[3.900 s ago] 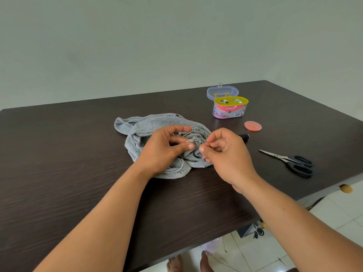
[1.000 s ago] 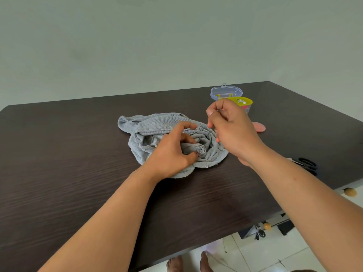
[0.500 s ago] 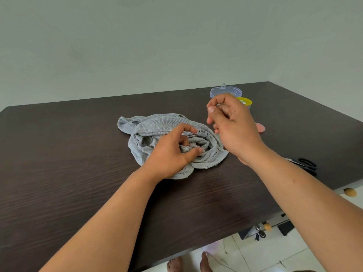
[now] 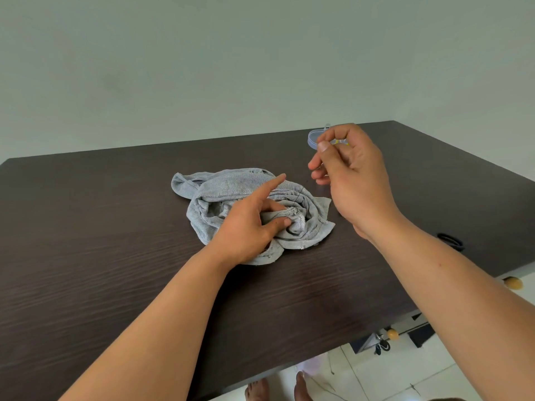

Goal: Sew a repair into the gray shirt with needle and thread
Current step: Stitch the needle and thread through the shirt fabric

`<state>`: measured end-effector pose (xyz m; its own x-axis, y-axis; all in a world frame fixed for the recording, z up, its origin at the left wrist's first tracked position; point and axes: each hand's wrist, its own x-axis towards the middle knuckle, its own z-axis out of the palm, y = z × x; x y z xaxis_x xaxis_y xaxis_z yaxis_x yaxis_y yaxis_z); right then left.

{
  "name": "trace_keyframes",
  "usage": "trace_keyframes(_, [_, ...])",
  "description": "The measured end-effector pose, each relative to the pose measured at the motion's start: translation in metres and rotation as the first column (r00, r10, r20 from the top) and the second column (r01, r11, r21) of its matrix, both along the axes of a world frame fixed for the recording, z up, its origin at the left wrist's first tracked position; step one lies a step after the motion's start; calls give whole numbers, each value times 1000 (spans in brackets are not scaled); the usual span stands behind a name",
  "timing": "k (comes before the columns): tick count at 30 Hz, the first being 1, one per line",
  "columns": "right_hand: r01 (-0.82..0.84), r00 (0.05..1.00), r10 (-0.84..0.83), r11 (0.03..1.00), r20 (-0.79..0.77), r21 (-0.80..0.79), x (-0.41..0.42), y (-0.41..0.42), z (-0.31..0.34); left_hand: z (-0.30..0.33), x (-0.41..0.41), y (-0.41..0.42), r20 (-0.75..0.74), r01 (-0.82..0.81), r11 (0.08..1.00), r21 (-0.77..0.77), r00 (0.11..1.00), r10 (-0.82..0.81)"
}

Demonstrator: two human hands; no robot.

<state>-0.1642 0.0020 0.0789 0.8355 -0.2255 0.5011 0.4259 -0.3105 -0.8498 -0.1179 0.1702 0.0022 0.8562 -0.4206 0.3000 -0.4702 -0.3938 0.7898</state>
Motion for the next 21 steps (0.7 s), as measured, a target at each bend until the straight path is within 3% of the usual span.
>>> trace_keyframes(7, [57,998,-57,998,-1,21,0,-1,-8,5,-4,-1,-25,2,1000,-31,1000,-2])
trace_keyframes(14, [-51,950,-26,971,-312,-234,-2,-10,-28,3,-5,-1,-117,20,987,-159,992,-39])
trace_keyframes(21, [-34,925,-132,905,-356,-424,-8,-14,-39,1,-3,0,-133,-1,985,-170,991,-22])
